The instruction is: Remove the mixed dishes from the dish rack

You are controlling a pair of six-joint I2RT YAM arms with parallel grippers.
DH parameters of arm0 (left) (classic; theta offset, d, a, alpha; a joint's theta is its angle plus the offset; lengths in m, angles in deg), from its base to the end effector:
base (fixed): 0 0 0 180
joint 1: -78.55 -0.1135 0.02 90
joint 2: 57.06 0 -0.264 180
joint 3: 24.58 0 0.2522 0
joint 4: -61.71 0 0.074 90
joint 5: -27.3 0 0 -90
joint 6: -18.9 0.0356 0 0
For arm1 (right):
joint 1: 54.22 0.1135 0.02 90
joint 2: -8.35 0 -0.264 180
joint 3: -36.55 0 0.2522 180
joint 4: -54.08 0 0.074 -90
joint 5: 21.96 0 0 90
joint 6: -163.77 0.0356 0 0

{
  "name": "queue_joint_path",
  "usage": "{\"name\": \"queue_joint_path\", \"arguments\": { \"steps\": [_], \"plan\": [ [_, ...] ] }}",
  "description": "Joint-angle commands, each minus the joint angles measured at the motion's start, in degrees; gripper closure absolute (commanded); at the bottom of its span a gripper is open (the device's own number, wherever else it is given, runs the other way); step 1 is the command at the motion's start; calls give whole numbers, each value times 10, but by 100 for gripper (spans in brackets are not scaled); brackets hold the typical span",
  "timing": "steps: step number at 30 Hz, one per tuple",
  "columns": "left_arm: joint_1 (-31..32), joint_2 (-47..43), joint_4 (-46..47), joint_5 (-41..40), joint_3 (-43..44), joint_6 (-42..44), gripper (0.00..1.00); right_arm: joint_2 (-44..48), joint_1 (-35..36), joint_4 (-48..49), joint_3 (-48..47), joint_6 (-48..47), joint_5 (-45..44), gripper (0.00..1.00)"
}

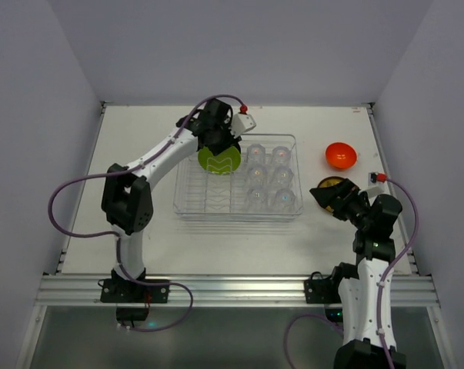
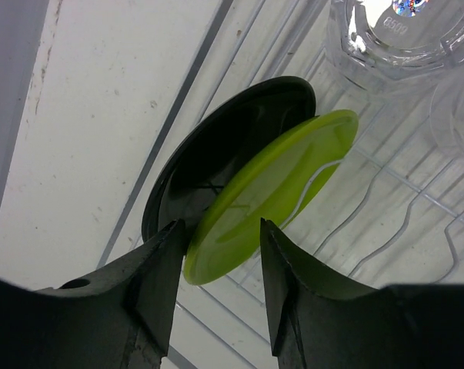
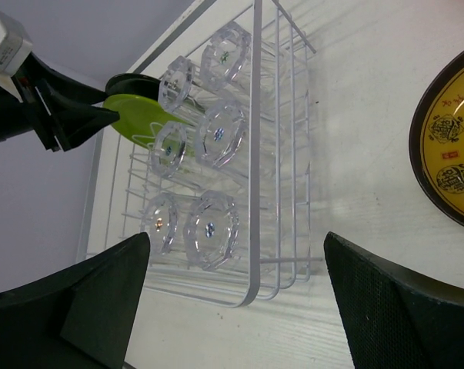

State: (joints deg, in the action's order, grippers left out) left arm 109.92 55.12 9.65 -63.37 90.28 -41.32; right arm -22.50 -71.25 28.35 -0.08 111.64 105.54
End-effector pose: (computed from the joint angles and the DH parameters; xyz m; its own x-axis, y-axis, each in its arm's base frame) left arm 0.3784 -0.2302 0.2866 -0.3072 0.7690 -0.5607 0.7680 0.5482 0.3311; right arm 0.1406 -0.0204 0.2394 -0.4508 0.6474 -0.6145 -0.0482 0.6698 0.7410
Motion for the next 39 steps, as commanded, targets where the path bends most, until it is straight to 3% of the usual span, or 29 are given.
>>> {"name": "queue_joint_path", "arguments": {
  "steps": [1, 8, 22, 39],
  "plan": [
    [-1, 21, 4, -2, 31, 21, 53, 5, -3, 29, 1, -10, 23, 4],
    [-1, 45, -3, -19, 40, 26, 60, 11, -2, 22, -2, -18, 23, 5],
    [17, -6, 57, -35, -8, 66, 99, 18, -2, 21, -1, -17, 24, 7],
    [40, -116, 84, -77, -45, 53, 100, 37, -2, 0, -15, -17, 16, 7]
  ]
}}
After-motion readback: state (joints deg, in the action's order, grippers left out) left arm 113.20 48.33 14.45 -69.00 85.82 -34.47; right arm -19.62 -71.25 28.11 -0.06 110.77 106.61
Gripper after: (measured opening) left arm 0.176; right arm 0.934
